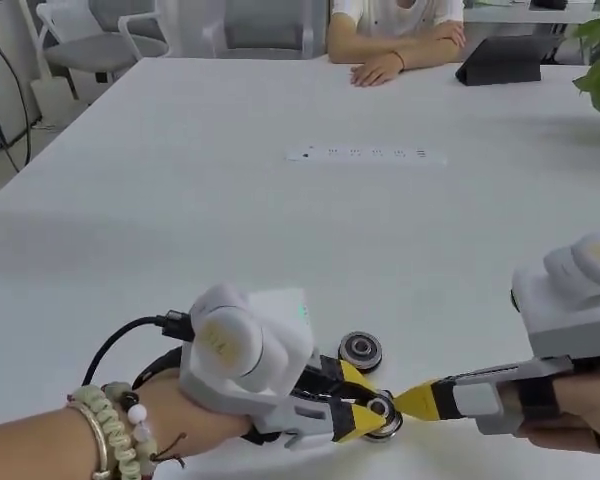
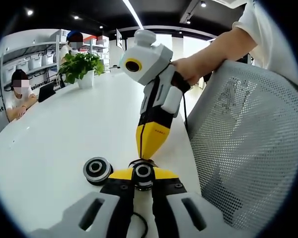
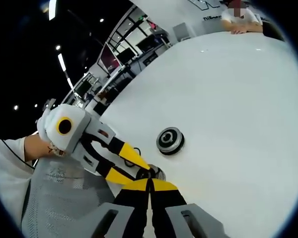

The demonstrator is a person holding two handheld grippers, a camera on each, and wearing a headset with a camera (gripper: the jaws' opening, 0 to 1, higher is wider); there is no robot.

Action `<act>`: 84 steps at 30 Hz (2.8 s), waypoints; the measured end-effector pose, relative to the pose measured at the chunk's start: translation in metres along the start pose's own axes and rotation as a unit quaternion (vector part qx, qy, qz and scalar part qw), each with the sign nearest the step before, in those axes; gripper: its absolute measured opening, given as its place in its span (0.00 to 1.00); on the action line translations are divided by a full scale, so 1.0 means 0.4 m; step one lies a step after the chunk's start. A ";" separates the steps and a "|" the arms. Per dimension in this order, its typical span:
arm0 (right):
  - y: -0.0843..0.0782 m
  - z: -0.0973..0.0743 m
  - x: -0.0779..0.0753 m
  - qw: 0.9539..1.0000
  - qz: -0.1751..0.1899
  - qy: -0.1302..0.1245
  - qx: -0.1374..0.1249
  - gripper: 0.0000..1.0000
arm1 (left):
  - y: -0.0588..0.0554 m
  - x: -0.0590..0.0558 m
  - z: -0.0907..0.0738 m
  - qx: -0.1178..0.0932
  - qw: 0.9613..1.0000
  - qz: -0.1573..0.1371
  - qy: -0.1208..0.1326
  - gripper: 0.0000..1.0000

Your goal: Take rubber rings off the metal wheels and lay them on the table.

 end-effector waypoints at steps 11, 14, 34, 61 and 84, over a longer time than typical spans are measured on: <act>0.004 0.002 0.007 1.000 -0.005 0.010 -0.003 0.00 | -0.001 0.000 -0.001 -0.001 1.000 -0.001 -0.001 0.07; 0.008 0.003 0.013 1.000 -0.003 0.019 -0.007 0.00 | -0.001 0.001 -0.002 -0.001 1.000 -0.001 -0.001 0.07; -0.001 0.006 -0.003 1.000 0.002 -0.004 0.004 0.00 | -0.002 0.001 -0.003 -0.008 1.000 -0.003 0.001 0.07; 0.006 -0.004 -0.004 1.000 -0.015 -0.013 0.003 0.00 | 0.064 -0.002 -0.048 -0.028 0.999 -0.007 -0.021 0.26; 0.019 -0.031 -0.008 0.999 -0.032 -0.025 -0.008 0.00 | 0.174 0.003 -0.164 -0.052 0.998 0.009 -0.025 0.65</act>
Point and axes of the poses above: the centre of the closed fingertips' face, and the gripper's own axes: z roughly forward along the fingers, x roughly to its left, y roughly out of its top, the point moved 6 cm from there along -z, roughly backward along the fingers, and after that the axes turned 1 degree about -x, right-handed, at the moved point
